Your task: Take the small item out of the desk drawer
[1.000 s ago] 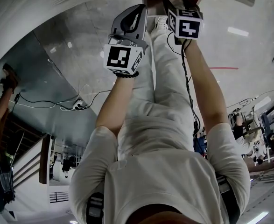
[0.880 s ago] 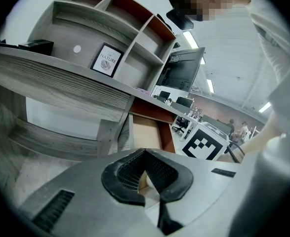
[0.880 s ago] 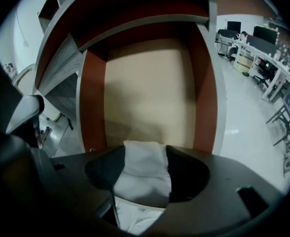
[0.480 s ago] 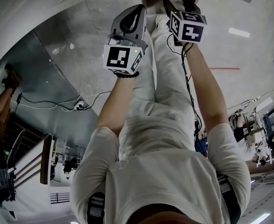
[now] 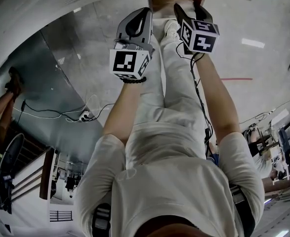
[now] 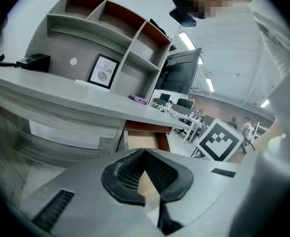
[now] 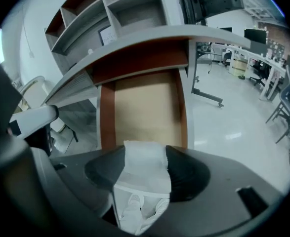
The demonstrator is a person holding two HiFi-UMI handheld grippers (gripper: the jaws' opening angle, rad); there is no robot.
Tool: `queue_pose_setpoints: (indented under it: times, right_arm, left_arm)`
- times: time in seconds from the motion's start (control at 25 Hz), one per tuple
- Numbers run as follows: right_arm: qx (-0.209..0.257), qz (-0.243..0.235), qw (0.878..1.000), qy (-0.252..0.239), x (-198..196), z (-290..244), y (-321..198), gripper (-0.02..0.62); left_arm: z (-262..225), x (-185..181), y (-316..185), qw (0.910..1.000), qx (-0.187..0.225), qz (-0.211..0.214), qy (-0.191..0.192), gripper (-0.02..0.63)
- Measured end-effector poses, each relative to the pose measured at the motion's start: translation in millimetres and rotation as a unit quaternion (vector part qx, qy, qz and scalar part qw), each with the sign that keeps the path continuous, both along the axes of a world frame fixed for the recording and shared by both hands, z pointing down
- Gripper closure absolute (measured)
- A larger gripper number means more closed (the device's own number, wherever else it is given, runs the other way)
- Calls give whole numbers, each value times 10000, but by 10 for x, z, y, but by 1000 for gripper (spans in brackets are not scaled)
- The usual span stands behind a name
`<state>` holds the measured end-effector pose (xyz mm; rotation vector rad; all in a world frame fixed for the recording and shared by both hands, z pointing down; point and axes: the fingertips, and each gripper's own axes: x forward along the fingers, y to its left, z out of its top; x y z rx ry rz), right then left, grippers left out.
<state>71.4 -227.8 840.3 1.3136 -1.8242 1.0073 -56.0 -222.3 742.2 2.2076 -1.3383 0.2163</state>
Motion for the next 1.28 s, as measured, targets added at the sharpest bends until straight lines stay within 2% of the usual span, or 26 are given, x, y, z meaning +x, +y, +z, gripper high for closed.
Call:
queue_pose_setpoints:
  times: [0.24, 1.04, 1.28]
  right_arm:
    - [172, -65, 9998, -41, -48, -326, 14, 339]
    - [1033, 58, 9936, -450, 151, -2118, -146, 339]
    - [1405, 127, 9887, -503, 322, -2678, -236, 339]
  left_arm:
    - [-225, -88, -22, 9999, 78, -101, -22, 607]
    - [-1615, 23, -129, 9983, 570, 52, -128, 607]
    - [-2009, 38, -158, 9968, 765, 42, -217, 607]
